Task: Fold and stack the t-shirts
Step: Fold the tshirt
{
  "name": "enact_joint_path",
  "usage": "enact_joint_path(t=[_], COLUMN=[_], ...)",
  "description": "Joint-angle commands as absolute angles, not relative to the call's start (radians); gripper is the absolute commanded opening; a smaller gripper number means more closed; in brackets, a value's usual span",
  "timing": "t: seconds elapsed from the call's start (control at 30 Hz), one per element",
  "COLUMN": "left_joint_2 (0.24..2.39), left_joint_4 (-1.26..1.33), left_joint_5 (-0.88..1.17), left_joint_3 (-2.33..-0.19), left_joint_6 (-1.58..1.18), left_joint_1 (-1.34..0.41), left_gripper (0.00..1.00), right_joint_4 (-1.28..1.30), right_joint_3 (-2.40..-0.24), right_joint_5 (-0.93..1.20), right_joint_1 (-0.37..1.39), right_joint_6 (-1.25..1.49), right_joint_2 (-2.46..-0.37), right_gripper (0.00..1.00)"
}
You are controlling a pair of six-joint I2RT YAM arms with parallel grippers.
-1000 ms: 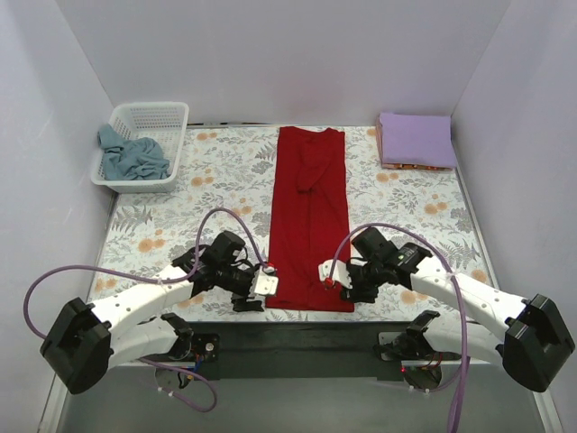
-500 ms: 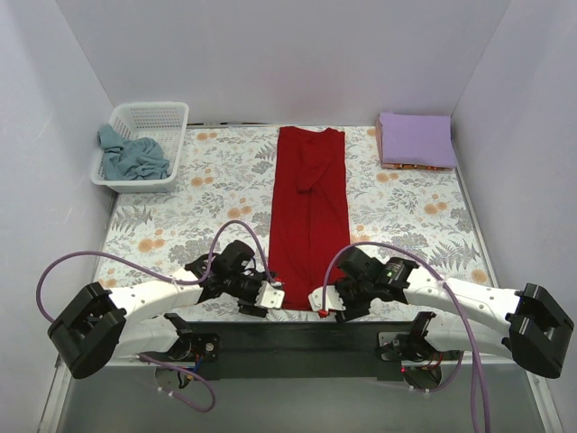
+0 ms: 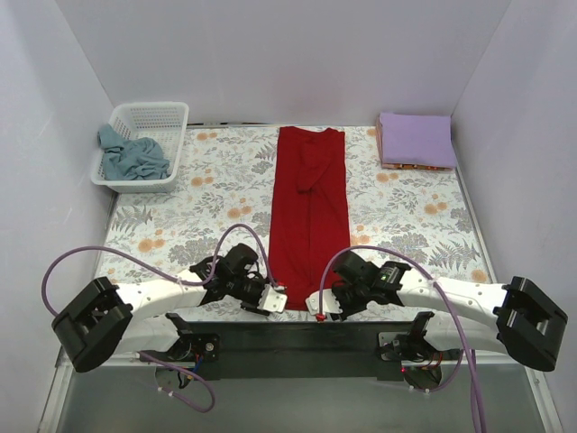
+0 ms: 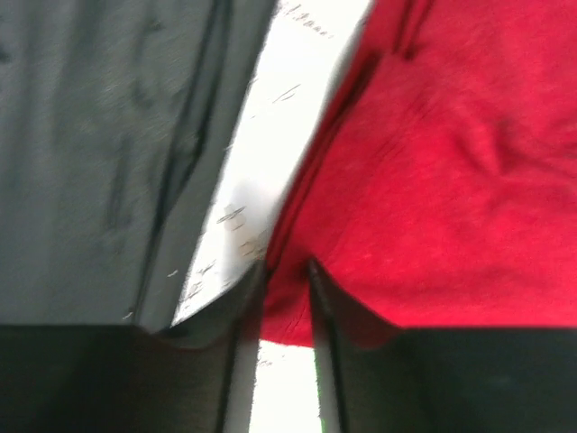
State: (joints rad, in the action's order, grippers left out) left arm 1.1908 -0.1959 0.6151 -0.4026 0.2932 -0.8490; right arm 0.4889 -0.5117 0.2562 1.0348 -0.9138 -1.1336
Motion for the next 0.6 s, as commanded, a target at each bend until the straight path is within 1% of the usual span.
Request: enact_joint_path(t=[0.0,0.03,0.07,0.1,0.13,0.23,0.37,0.43,0.5,0.53,0.57], left_joint_2=[1.238,1.285,1.307,1.327,1.341,1.292,1.186,1.158,1.144,1.144,1.146], left_joint_4=[-0.186,-0.181,-0.179,-0.181,-0.183,-0.181,-0.244,-0.245,-0.213,-0.207,-0.216], left_joint_5=[0.588,0.578,0.572,0.559,0.558,0.610,0.621,0.608,0.563,0.561,0.619], left_joint_3=[-0.396,-0.400,-0.414,-0.428,-0.437,-0.449,-0.478,-0.492,-0.517,-0.529,-0.547], left_joint_6=[0.305,0.299,0.292,0.281,0.264,0.249,0.215,0.181,0.105,0.085,0.075], left_joint_1=[-0.864,-0.867,-0.867,-0.867,-0.867,-0.871,-0.934,-0.942,-0.939,-0.905,-0.875], left_gripper=[0.31,0.26,0.19,0.15,0.08,0.00,0.00,0.00,0.00,0.00,0.00], right_joint_4=[0.405,0.387,0.370,0.367,0.365,0.400,0.404,0.382,0.387,0.397,0.399], right_joint_3=[-0.424,-0.416,-0.410,-0.410,-0.420,-0.465,-0.440,-0.452,-0.485,-0.500,-0.529], right_joint_5=[0.143,0.100,0.086,0.078,0.072,0.109,0.103,0.081,0.066,0.061,0.060], right_joint_1=[1.040,1.042,1.040,1.042,1.042,1.043,1.120,1.127,1.124,1.121,1.114], right_joint_6=[-0.896,-0.896,-0.900,-0.899,-0.893,-0.879,-0.917,-0.930,-0.927,-0.927,-0.931], right_joint_2=[-1.206,-1.213,-1.230,-1.236,-1.238,-1.203,-1.042,-1.002,-0.986,-0.983,-0.980], right_gripper=[0.26,0.20,0.16,0.11,0.02,0.01,0.01,0.01,0.01,0.01,0.01])
